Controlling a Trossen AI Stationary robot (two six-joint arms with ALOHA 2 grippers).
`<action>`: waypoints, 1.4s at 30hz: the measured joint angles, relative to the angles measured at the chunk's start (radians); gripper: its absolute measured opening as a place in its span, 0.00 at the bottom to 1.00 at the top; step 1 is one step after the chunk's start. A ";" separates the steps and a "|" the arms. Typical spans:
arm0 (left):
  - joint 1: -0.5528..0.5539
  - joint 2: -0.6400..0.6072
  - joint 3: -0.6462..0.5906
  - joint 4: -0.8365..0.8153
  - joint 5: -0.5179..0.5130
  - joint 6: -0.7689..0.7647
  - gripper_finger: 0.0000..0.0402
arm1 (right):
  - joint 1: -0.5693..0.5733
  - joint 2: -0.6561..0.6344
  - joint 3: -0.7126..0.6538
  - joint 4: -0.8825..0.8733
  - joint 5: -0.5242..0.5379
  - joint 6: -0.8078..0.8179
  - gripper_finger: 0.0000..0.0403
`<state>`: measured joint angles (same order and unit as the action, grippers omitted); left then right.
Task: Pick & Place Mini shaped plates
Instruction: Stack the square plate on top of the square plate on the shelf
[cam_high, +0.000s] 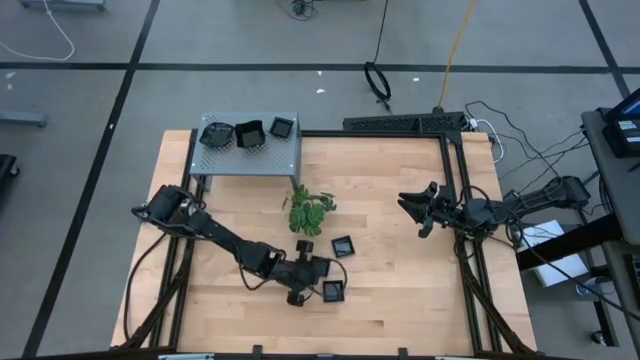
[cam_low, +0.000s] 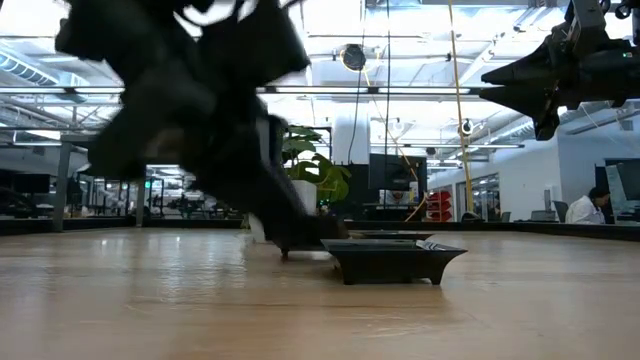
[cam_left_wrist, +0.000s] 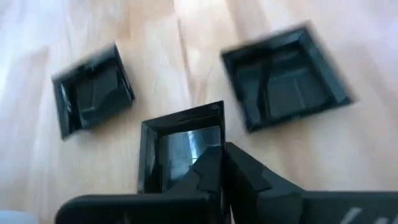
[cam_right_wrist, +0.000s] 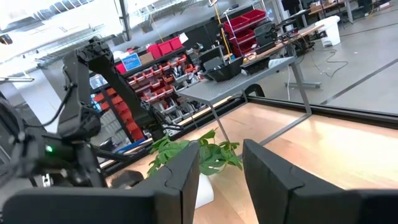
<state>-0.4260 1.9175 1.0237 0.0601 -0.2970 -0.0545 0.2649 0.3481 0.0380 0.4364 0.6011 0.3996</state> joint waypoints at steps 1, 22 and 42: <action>0.000 -0.016 0.000 0.001 0.000 0.003 0.04 | 0.000 0.000 0.000 0.000 0.000 0.000 0.28; 0.104 -0.514 0.001 0.228 -0.561 0.604 0.02 | 0.000 0.000 0.000 0.000 0.000 0.000 0.28; 0.739 -0.562 0.001 -0.040 -0.261 0.221 0.01 | 0.000 0.000 0.000 0.000 0.000 0.000 0.28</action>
<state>0.3131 1.3552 1.0248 0.0199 -0.5579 0.1664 0.2649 0.3479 0.0376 0.4362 0.6014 0.3998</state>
